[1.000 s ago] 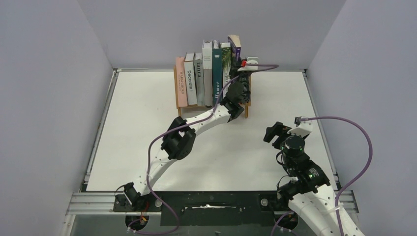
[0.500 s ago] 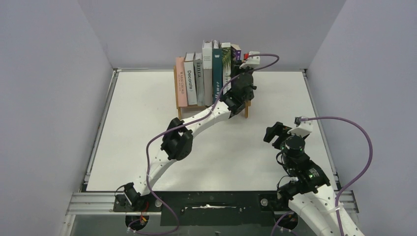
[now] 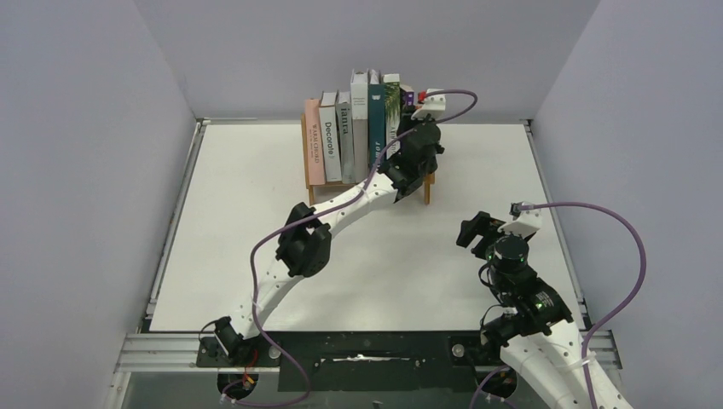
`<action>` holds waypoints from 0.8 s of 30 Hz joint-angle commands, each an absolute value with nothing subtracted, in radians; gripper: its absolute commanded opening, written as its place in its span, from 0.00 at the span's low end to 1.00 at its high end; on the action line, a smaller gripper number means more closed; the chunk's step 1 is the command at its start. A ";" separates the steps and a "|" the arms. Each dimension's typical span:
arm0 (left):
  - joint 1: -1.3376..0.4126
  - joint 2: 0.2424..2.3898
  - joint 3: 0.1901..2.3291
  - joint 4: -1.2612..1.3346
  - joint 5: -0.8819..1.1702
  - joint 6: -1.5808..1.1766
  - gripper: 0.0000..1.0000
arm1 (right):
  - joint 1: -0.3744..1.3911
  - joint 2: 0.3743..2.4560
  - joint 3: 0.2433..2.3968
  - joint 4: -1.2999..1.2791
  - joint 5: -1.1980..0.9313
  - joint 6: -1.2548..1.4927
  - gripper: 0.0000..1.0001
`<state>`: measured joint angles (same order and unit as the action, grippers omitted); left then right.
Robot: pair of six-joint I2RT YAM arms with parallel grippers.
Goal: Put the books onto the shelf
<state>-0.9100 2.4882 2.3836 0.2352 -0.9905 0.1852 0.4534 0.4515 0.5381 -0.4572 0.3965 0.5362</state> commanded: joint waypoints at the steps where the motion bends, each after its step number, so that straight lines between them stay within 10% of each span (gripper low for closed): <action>1: -0.901 2.372 2.355 0.315 -1.004 0.167 0.00 | 0.461 0.439 0.540 -0.413 0.419 0.537 0.78; 15: -0.900 2.337 2.225 0.360 -1.022 0.132 0.00 | 0.467 0.442 0.538 -0.411 0.425 0.535 0.78; 24: -0.911 2.301 2.214 0.377 -1.009 0.156 0.47 | 0.468 0.444 0.538 -0.410 0.423 0.534 0.78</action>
<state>-0.9157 2.4378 2.1983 0.2829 -0.9867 0.1368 0.4599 0.4458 0.5381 -0.4572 0.4007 0.5362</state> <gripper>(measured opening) 0.384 0.784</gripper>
